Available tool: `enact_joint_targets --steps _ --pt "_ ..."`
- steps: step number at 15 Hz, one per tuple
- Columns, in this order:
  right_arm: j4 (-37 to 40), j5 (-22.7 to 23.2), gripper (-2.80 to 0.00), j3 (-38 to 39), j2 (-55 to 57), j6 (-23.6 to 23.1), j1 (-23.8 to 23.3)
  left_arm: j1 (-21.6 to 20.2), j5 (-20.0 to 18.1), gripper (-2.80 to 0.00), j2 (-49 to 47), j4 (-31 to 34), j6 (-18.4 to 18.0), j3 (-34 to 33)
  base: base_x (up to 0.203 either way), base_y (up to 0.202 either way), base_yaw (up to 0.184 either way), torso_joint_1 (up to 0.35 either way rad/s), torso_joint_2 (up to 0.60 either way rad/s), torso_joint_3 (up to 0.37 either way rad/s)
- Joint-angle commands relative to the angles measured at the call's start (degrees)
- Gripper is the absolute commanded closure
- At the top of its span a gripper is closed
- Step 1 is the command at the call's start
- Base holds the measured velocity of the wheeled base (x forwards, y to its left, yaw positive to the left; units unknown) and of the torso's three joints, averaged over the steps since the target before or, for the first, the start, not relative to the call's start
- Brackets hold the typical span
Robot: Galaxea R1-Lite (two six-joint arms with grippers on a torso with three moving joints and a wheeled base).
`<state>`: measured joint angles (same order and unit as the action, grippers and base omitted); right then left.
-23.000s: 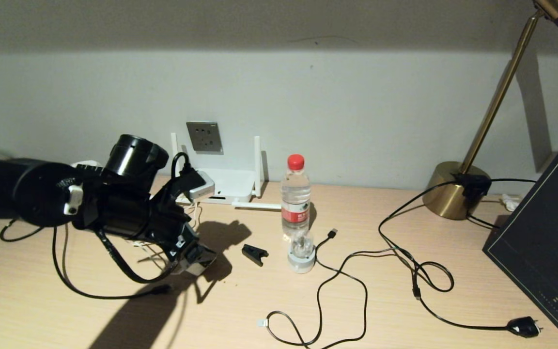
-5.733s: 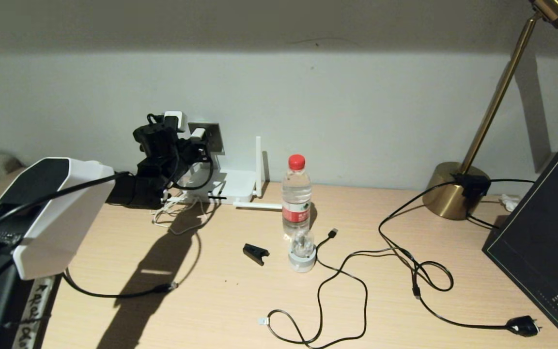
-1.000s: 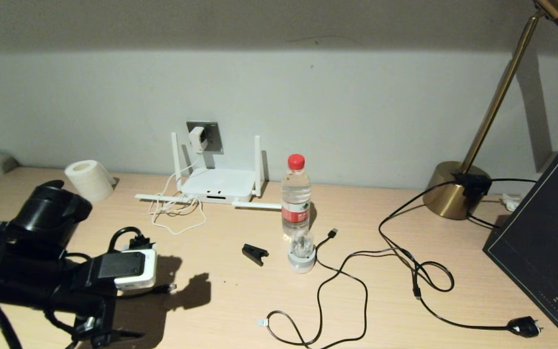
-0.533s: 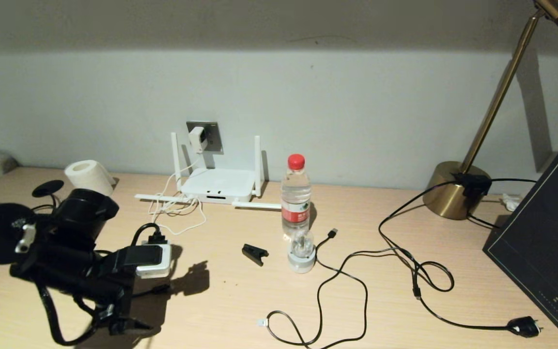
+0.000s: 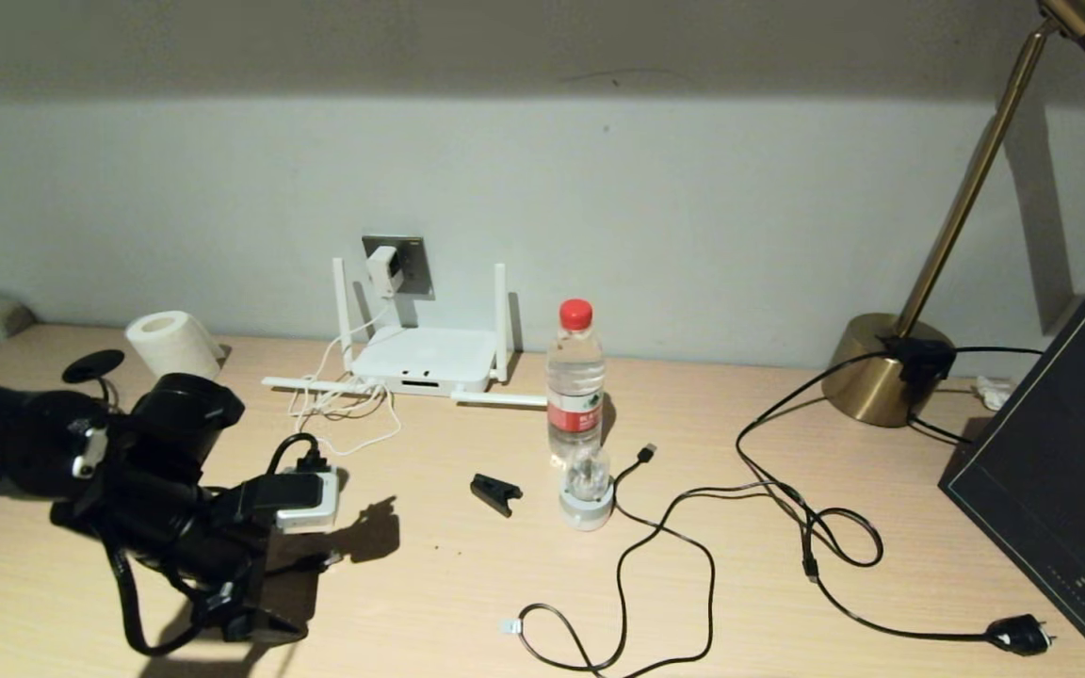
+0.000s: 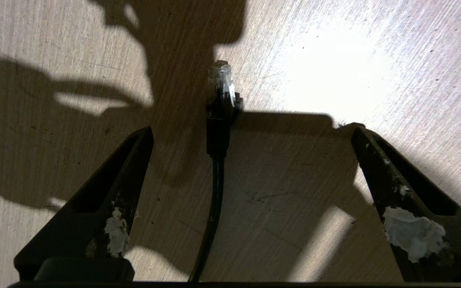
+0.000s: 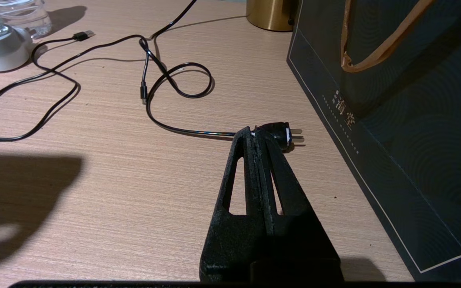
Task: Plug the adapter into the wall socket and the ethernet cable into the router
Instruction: Pick up cable
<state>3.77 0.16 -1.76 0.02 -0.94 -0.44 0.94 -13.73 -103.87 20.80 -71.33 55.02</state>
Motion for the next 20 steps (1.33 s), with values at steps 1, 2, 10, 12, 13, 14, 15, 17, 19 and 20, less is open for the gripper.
enact_joint_targets --steps 1,2,10,12,13,14,15,17,19,20 --pt "0.0 0.0 0.00 0.0 0.0 0.0 0.0 -0.3 -0.8 -2.80 -1.2 0.6 -0.4 0.4 0.000 0.000 0.000 0.000 0.00 0.000" --pt "0.0 0.0 0.00 0.0 0.0 0.0 0.0 -0.6 -1.0 0.00 -1.3 0.6 -0.5 0.4 0.000 0.000 0.000 0.000 0.00 0.000" --pt "0.0 0.0 0.00 0.0 0.0 0.0 0.0 -2.7 -3.1 0.00 -2.3 1.2 -2.1 0.4 0.000 0.000 0.000 0.000 0.00 0.000" --pt "0.0 0.0 0.00 0.0 0.0 0.0 0.0 -2.6 -3.2 0.00 -2.5 1.1 -2.1 0.4 0.000 0.000 0.000 0.000 0.00 0.000" --pt "0.0 0.0 0.00 0.0 0.0 0.0 0.0 -2.6 -3.2 0.00 -2.7 1.0 -2.1 0.4 0.000 0.000 0.000 0.000 0.00 0.000" --pt "0.0 0.0 0.00 0.0 0.0 0.0 0.0 -2.6 -3.2 0.00 -2.8 1.0 -2.1 0.4 0.000 0.000 0.000 0.000 0.00 0.000" --pt "0.0 0.0 0.00 0.0 0.0 0.0 0.0 -2.5 -3.3 0.00 -2.7 1.0 -2.1 0.4 0.000 0.000 0.000 0.000 0.00 0.000" --pt "0.0 0.0 0.00 0.0 0.1 0.0 -0.1 -2.4 -3.6 0.00 -2.0 1.2 -2.2 0.4 0.000 0.000 0.000 0.000 0.00 0.000" --pt "0.0 0.0 0.00 0.0 0.1 0.0 0.0 -2.0 -4.3 0.00 0.2 0.5 -2.2 0.7 0.000 0.000 0.000 0.000 0.00 0.000" --pt "0.0 0.0 0.00 0.0 0.0 0.0 0.0 -1.6 -4.9 0.00 2.0 0.0 -2.3 1.6 0.000 0.000 0.000 0.000 0.00 0.000"
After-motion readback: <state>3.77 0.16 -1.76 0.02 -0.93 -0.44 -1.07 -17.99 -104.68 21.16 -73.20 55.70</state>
